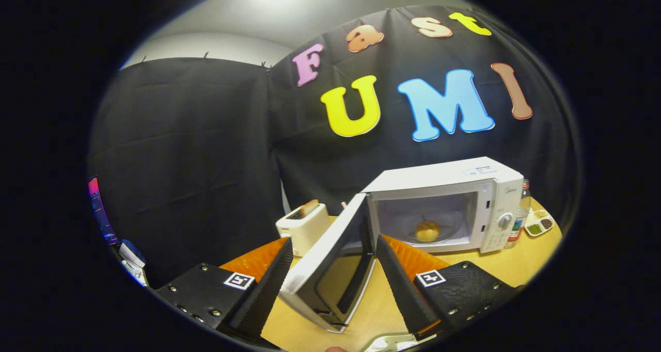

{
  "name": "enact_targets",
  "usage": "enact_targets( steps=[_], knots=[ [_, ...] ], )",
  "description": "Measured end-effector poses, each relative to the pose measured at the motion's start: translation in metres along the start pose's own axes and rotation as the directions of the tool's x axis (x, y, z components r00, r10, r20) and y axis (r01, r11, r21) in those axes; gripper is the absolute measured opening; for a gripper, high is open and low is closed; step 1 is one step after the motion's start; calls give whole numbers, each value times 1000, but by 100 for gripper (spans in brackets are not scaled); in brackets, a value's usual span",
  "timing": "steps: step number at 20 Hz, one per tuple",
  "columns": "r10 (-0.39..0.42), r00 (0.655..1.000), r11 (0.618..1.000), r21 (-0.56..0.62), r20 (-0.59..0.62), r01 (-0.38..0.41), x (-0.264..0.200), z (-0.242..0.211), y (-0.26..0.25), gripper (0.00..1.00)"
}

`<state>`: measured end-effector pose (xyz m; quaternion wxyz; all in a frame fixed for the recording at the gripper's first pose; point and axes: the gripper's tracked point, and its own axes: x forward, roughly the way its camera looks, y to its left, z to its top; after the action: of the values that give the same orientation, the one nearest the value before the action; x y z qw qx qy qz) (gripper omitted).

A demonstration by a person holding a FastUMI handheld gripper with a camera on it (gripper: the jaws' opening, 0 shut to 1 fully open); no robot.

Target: Open the microwave, put the food inside, and close the microwave door.

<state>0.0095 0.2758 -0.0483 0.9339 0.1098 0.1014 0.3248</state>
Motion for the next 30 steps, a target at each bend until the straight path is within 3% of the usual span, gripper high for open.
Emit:
enact_targets(
  steps=[8,14,16,18,19,21,22,25,30],
  knots=[
    [233,971,970,-52,-62,-236,2,-29,96,98],
    [295,941,950,-60,-165,-308,14,-79,126,98],
    [277,938,952,-69,-210,-297,20,-101,123,87],
    [249,938,959,-75,-243,-274,28,-118,113,65],
    [226,940,965,-71,-256,-252,34,-125,108,41],
    [157,952,981,-71,-264,-182,41,-130,87,16],
    [148,951,983,-61,-270,-171,43,-132,81,8],
    [140,950,985,-59,-279,-163,41,-133,77,1],
    [90,957,989,-89,-275,-119,32,-132,56,1]
  ],
)
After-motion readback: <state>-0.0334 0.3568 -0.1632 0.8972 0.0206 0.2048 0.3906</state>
